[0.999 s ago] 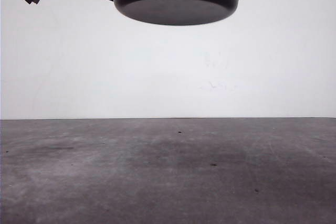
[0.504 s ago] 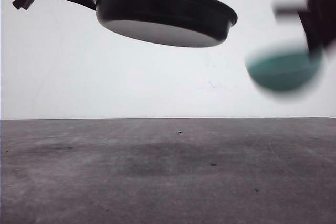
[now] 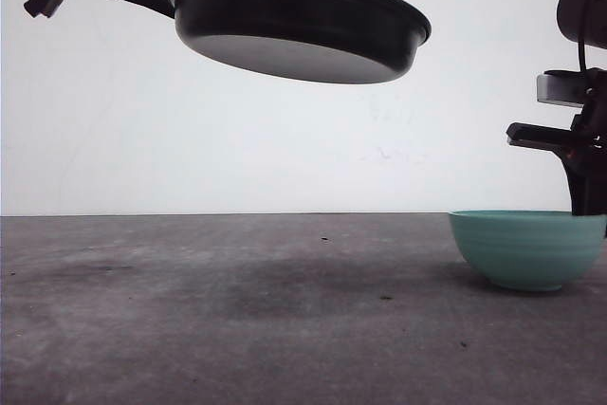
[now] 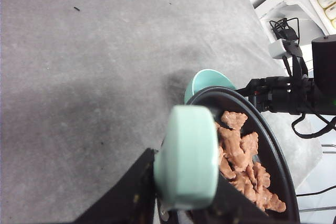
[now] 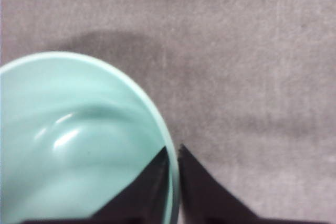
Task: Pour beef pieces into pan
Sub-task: 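Lower the empty bowl back onto the table with the right gripper, then lower the pan onto the table and open the left gripper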
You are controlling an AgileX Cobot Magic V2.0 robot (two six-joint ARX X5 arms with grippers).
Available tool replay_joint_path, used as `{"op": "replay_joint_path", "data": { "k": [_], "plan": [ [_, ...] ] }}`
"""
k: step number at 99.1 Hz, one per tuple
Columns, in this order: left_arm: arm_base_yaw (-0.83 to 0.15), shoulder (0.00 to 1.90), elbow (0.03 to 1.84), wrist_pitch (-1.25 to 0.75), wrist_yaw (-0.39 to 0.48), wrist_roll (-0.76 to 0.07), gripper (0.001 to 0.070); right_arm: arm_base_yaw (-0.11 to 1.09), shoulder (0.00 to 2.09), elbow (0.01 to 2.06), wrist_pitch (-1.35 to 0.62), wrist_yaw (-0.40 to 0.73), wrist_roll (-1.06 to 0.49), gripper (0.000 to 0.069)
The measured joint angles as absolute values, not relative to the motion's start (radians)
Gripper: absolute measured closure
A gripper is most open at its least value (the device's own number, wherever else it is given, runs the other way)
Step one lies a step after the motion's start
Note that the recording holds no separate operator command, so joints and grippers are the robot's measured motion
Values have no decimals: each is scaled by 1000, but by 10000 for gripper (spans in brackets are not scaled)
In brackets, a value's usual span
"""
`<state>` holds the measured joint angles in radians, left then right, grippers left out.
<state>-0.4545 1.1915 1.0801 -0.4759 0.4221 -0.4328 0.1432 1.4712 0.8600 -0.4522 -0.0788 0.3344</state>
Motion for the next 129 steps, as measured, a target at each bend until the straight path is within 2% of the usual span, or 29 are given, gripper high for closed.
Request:
{"op": "replay_joint_path", "data": {
  "k": [13, 18, 26, 37, 40, 43, 56, 60, 65, 75, 93, 104, 129],
  "plan": [
    [-455, 1192, 1080, -474, 423, -433, 648, 144, 1471, 860, -453, -79, 338, 277],
    [-455, 1192, 1080, -467, 424, -434, 648, 144, 1469, 860, -459, -79, 338, 184],
    [-444, 1192, 1080, -435, 426, -438, 648, 144, 1441, 860, -494, -78, 337, 126],
    [-400, 1193, 1080, -350, 430, -442, 648, 144, 1320, 859, -534, -31, 333, 109],
    [-384, 1196, 1080, -327, 430, -444, 648, 144, 1273, 859, -541, -16, 331, 120],
    [-368, 1202, 1080, -305, 429, -447, 648, 145, 1224, 859, -548, -7, 330, 160],
    [-302, 1277, 1088, -272, 434, -462, 648, 170, 990, 859, -580, -34, 311, 528],
    [-290, 1311, 1088, -273, 434, -463, 648, 192, 915, 859, -588, -56, 309, 595],
    [-284, 1360, 1088, -273, 434, -463, 648, 224, 822, 859, -608, -77, 311, 639],
    [-285, 1454, 1087, -249, 453, -448, 648, 297, 676, 859, -680, -70, 325, 671],
    [-310, 1591, 1087, -143, 484, -398, 648, 382, 556, 860, -822, 28, 385, 680],
    [-322, 1679, 1087, -131, 487, -368, 648, 403, 520, 859, -905, 59, 404, 680],
    [-329, 1803, 1087, -81, 534, -367, 649, 411, 476, 859, -1023, 82, 443, 680]
  ]
}}
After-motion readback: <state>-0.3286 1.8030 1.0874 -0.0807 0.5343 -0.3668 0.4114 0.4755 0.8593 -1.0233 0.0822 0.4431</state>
